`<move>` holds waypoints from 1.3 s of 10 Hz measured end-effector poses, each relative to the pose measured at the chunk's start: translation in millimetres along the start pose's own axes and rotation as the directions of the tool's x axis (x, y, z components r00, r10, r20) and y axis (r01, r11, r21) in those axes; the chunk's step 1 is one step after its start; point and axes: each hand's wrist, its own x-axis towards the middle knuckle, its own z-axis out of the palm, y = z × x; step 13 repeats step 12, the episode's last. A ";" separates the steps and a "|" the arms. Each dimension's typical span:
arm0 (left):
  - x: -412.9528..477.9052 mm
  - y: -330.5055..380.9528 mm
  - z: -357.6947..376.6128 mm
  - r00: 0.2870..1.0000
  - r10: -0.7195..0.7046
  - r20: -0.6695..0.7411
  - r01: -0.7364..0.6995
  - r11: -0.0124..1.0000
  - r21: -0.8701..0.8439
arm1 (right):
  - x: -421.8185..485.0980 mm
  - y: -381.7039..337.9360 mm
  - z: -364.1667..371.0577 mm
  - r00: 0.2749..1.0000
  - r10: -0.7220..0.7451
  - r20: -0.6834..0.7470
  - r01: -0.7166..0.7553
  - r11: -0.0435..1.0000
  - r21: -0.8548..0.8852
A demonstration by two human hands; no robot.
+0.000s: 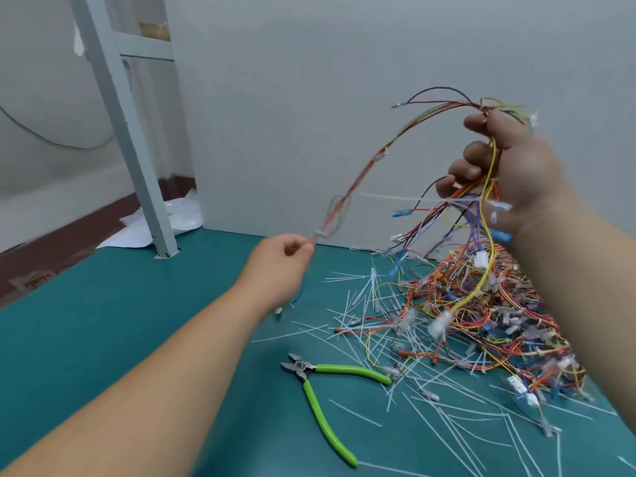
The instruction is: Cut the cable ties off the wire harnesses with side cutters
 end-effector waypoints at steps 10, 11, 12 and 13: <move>-96.4 -92.0 -1.8 0.997 0.002 0.075 -0.026 0.950 0.310 | 11.4 -39.2 -181.4 0.886 0.230 -0.403 -0.351 -0.236 -0.906; -112.0 -93.1 -3.8 0.992 0.080 0.095 -0.113 0.904 0.413 | 0.6 -64.6 -149.9 0.943 0.159 -0.294 -0.173 -0.521 -0.836; -119.3 -91.1 -0.4 0.992 0.127 0.026 -0.126 0.892 0.433 | -6.3 -85.6 -133.3 0.998 -0.024 -0.066 -0.070 -0.440 -0.896; -119.3 -91.1 -0.4 0.992 0.127 0.026 -0.126 0.892 0.433 | -6.3 -85.6 -133.3 0.998 -0.024 -0.066 -0.070 -0.440 -0.896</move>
